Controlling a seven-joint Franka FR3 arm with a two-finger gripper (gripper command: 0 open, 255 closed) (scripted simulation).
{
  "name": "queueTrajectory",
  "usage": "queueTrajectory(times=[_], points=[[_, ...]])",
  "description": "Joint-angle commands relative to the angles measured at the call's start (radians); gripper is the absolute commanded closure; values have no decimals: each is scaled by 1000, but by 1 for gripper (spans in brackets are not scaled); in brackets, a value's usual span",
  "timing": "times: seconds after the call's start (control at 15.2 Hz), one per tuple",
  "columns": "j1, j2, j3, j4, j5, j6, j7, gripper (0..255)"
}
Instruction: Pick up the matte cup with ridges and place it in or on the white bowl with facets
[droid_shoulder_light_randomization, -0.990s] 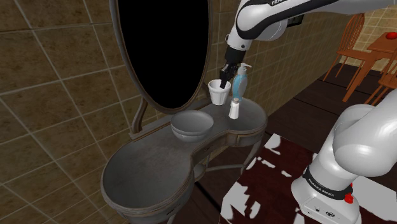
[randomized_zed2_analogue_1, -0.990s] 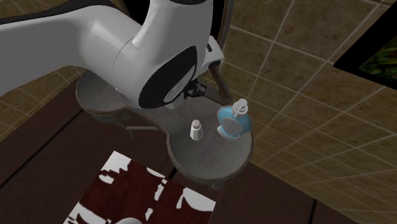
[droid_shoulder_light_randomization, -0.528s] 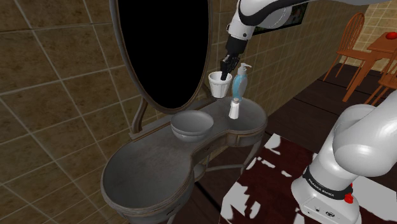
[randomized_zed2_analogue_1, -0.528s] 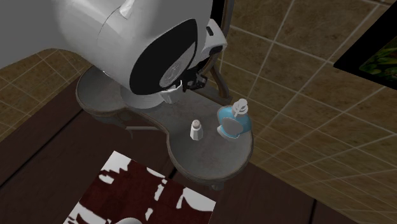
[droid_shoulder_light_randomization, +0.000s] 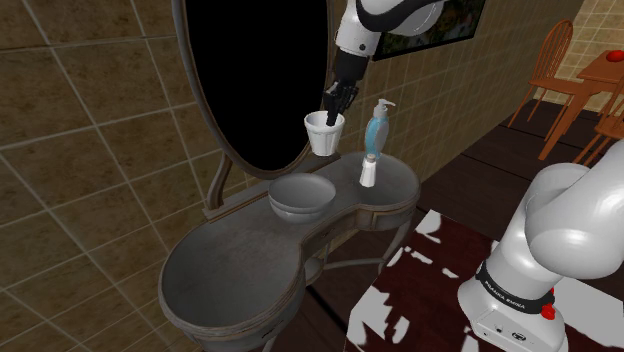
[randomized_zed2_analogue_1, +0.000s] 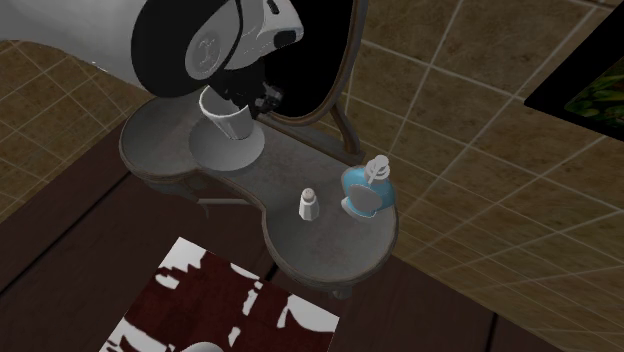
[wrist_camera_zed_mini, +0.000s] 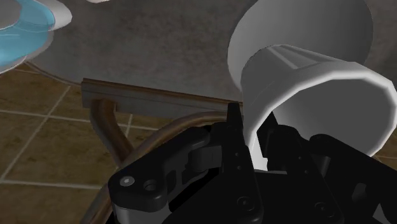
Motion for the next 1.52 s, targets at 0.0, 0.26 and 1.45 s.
queueTrajectory(times=[0.0,0.26,1.45], points=[[16,12,33,20,4,-1,49,255],[52,59,108,90,7,-7,159,255],[60,108,114,-107,30,237,123,255]])
